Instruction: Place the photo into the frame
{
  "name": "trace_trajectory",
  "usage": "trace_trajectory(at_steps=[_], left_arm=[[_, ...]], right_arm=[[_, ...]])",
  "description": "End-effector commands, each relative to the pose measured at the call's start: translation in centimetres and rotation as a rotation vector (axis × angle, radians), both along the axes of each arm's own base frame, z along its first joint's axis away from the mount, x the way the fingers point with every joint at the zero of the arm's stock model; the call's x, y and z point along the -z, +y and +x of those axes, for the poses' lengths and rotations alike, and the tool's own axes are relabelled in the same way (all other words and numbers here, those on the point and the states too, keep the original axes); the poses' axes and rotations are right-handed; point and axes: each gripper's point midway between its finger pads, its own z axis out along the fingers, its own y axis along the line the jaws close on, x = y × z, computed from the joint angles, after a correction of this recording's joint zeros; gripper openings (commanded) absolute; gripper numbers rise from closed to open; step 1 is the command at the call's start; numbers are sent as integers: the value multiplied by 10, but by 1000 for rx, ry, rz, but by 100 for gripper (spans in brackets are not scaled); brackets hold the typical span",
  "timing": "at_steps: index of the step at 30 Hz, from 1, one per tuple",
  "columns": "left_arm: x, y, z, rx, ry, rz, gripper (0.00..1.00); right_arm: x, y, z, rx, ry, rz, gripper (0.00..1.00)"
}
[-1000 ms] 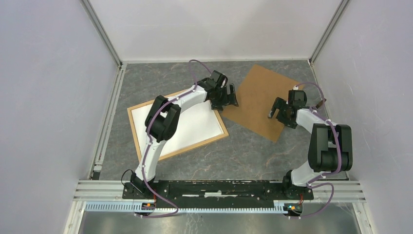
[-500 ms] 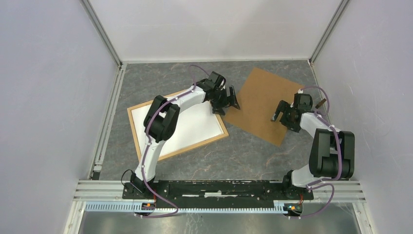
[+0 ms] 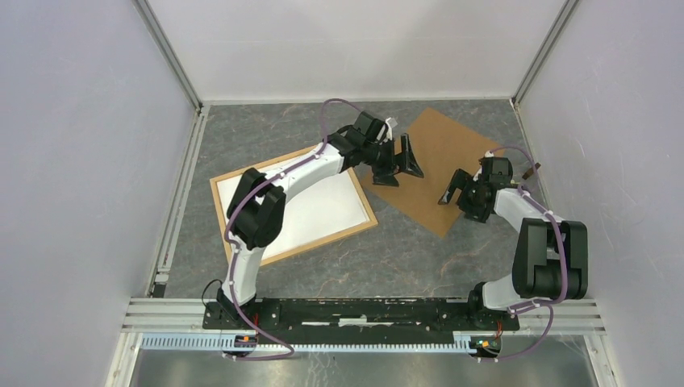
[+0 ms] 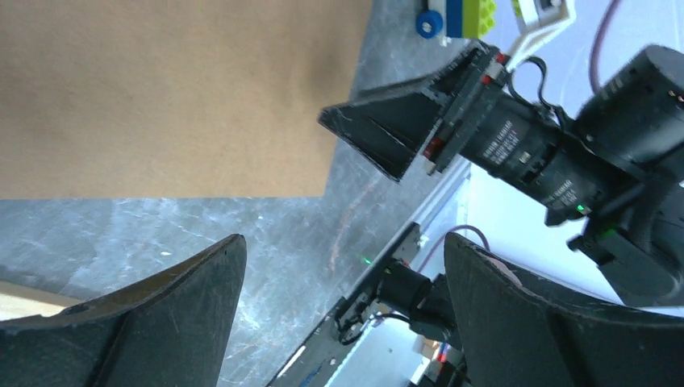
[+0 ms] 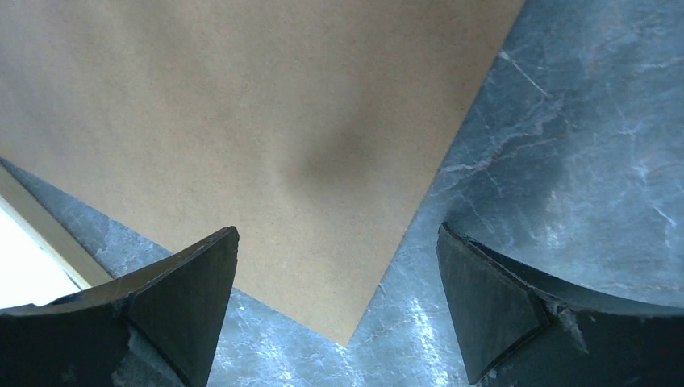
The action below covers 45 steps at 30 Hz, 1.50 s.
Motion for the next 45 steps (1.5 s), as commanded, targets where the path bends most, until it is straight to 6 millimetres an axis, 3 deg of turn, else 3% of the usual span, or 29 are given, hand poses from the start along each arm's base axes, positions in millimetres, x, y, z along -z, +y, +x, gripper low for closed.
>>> trace_trajectory(at_steps=[1,4,6,14,19,27,35,42,45], left_arm=[[6,26,28,0,-121,149,98],[25,53,58,-3,-234,370,100],[40,69,71,-9,-250,471,100],[69,87,98,-10,-278,619,100],[87,94,104,1,-284,679,100],[115,87,87,19,-179,661,99],[134,68,54,55,-20,575,97],[125,39,29,97,78,389,96],[109,23,20,121,121,281,96]], right_arm=[[-6,-17,-8,47,23,-87,98],[-10,-29,-13,110,62,-143,98],[-12,-27,-15,117,89,-129,98],[-17,-18,-14,143,119,-90,98],[-10,-16,-13,138,141,-100,98],[4,-4,-16,129,184,-87,98],[9,9,-13,145,179,-6,98],[13,29,-2,142,111,115,98],[2,34,6,132,55,148,98]])
